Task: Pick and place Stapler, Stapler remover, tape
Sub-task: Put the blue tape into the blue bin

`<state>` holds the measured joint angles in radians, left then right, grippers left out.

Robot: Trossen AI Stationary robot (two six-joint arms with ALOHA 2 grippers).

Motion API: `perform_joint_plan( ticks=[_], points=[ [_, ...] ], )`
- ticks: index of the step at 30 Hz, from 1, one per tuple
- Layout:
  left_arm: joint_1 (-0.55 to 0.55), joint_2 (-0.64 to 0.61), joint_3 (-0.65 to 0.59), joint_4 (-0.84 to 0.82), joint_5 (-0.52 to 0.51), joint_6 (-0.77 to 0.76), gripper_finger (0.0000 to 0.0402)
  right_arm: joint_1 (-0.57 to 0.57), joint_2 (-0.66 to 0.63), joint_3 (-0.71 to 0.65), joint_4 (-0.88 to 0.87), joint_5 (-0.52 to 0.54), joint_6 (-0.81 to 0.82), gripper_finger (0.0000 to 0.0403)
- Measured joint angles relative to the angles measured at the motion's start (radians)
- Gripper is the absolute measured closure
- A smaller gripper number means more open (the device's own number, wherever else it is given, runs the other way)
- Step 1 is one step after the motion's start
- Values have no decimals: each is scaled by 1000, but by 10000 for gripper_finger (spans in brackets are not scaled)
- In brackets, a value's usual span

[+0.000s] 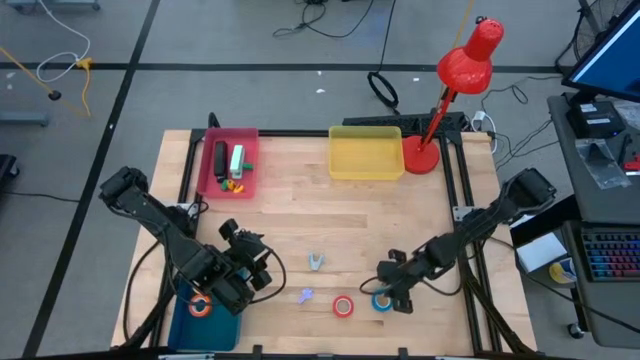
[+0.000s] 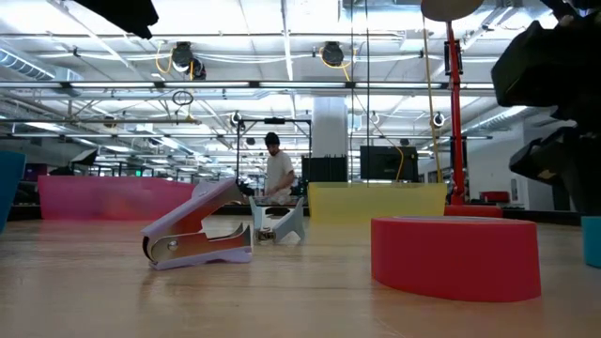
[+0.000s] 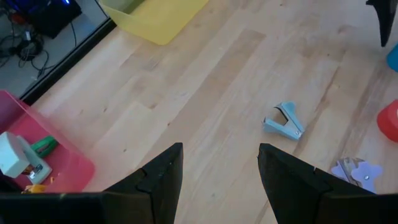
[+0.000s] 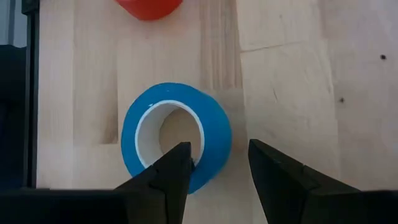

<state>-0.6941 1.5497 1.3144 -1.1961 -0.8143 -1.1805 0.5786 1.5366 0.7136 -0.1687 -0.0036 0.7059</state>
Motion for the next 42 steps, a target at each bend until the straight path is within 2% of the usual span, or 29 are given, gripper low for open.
perform_joint_plan(
  ticks=[6,15,20,32,42],
  points=[
    [0,0,0,20,0,3,192,-1,48,0,-12,55,-4,257],
    [0,0,0,46,0,30,192,0,49,-2,-27,107,-14,343],
    [0,0,0,46,1,30,192,0,49,-3,-31,125,-11,375],
    [0,0,0,47,0,28,192,1,51,-4,-50,136,-11,383],
    [0,0,0,50,-5,28,192,-3,26,-5,-46,264,-83,384]
  ],
)
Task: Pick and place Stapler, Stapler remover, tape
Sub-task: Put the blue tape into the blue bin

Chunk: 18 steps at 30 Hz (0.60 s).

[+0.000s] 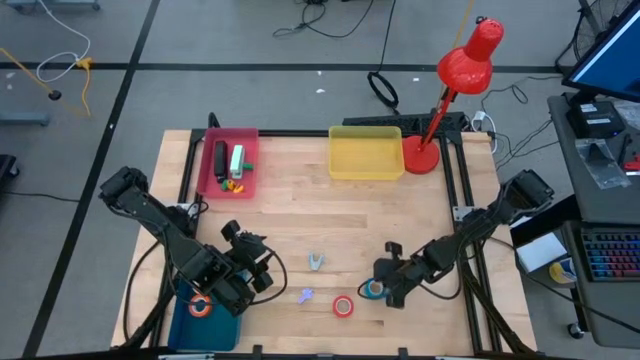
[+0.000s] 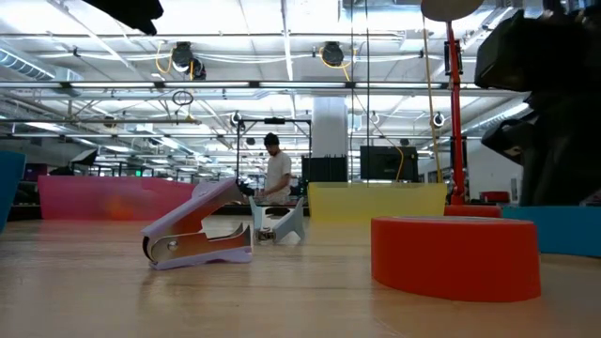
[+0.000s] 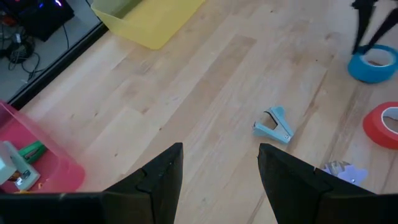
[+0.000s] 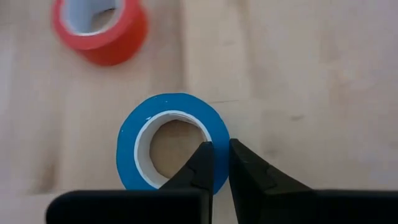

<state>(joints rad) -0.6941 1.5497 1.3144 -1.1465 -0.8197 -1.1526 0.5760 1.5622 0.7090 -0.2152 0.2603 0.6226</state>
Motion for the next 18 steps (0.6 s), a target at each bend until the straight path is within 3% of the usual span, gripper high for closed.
perform_joint_plan(
  ticks=[6,14,18],
  points=[
    [2,0,0,34,-23,20,192,-2,-72,-3,-5,81,-51,386],
    [32,0,-3,261,-17,246,192,-3,-209,-5,13,214,-172,399],
    [65,1,-29,335,48,314,192,-10,-265,-3,13,236,-187,400]
  ],
)
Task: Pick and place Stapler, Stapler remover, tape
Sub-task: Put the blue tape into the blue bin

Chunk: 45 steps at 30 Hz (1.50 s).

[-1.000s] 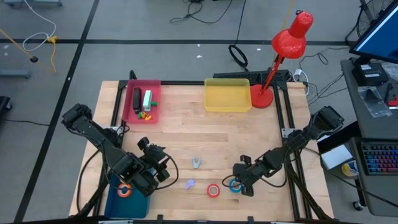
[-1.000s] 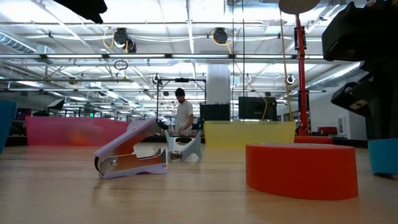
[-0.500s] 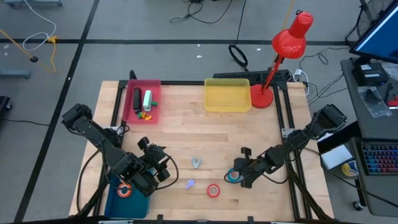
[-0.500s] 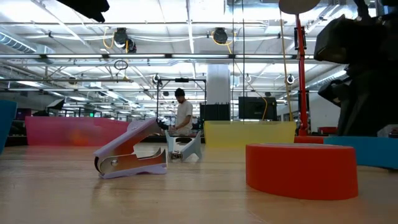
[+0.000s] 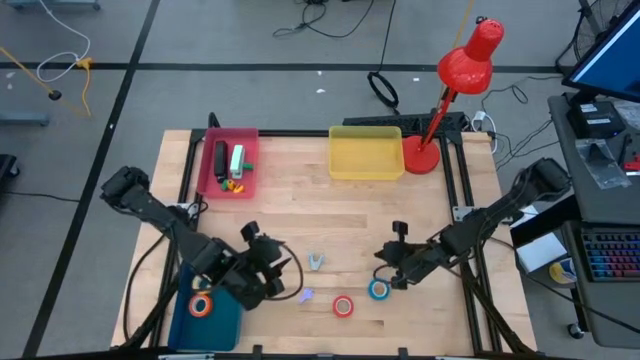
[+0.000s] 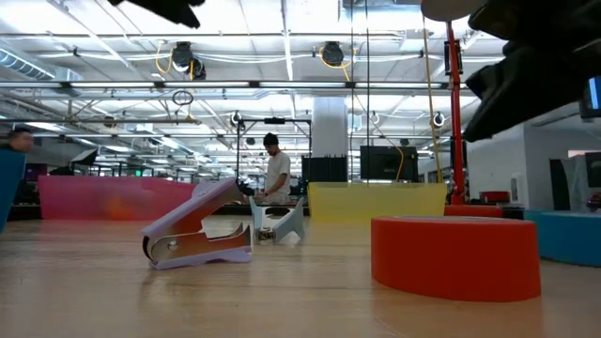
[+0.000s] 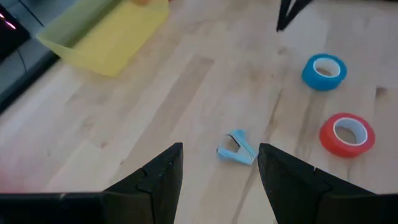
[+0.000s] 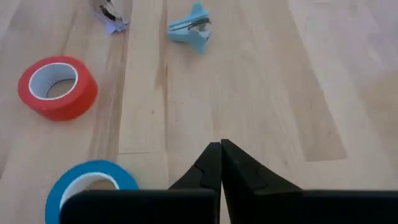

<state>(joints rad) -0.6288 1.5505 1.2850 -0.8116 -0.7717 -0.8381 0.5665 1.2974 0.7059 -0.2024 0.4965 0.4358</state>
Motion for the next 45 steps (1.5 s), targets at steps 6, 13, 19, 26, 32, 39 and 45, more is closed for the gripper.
perform_joint_plan(
  ticks=[6,13,19,26,32,39,45],
  points=[
    [43,0,-60,32,63,-5,192,-6,-17,0,-15,-163,-24,390],
    [66,0,-101,82,97,6,192,-10,11,2,-19,-264,29,321],
    [67,0,-109,84,98,6,192,-11,57,2,-12,-274,31,247],
    [66,0,-109,84,98,6,192,-20,166,2,7,-318,25,206],
    [66,0,-109,84,97,6,192,-46,219,7,73,-356,23,202],
    [66,0,-109,84,94,6,192,-62,208,5,65,-372,21,203],
    [66,0,-109,84,93,10,192,-63,165,2,55,-403,25,203]
  ],
)
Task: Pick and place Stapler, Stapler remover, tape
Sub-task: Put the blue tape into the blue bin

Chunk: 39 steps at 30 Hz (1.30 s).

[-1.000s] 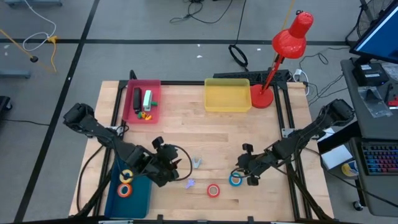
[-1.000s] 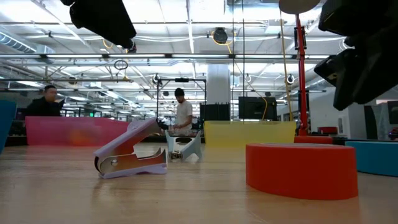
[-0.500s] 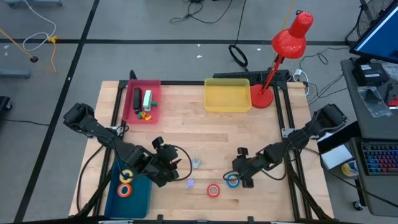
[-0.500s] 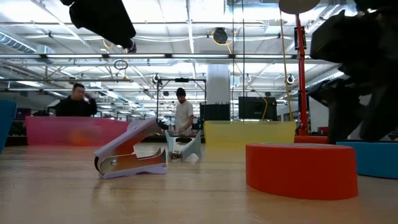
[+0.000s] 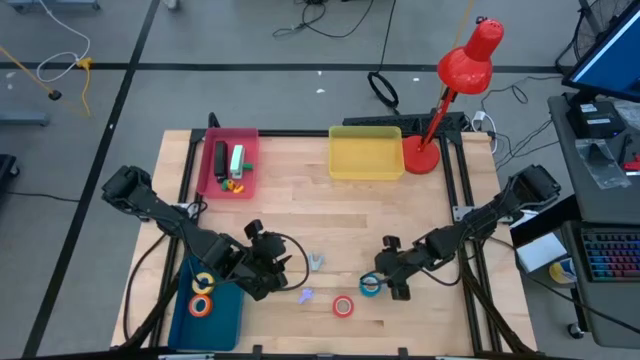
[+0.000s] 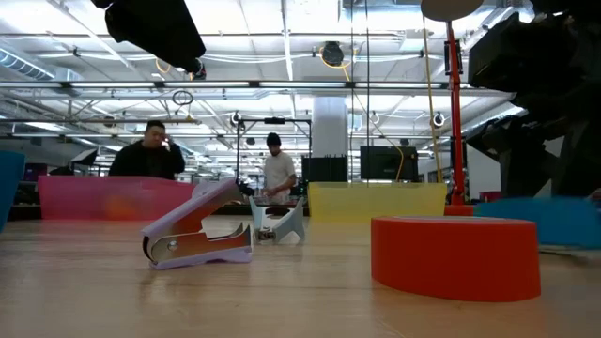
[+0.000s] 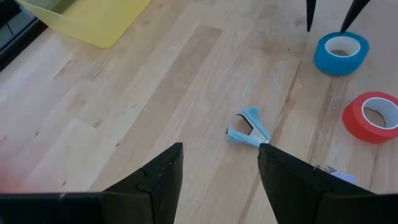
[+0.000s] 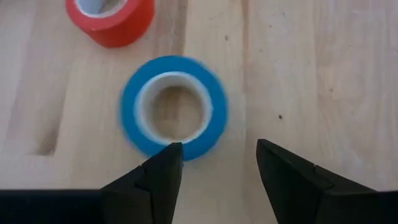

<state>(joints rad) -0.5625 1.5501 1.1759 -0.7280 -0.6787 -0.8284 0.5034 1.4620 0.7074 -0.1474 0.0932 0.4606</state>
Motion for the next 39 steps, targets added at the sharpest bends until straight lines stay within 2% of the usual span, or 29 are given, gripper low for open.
perform_joint_plan(
  ticks=[19,32,35,39],
  points=[
    [0,0,0,0,-1,6,192,-32,0,0,90,-16,6,203],
    [0,0,0,0,-1,11,192,-53,143,5,147,-42,26,204],
    [0,0,0,0,-1,11,192,-60,164,6,145,-41,31,221],
    [0,0,0,3,-1,12,192,-64,178,6,143,-12,30,282]
  ],
)
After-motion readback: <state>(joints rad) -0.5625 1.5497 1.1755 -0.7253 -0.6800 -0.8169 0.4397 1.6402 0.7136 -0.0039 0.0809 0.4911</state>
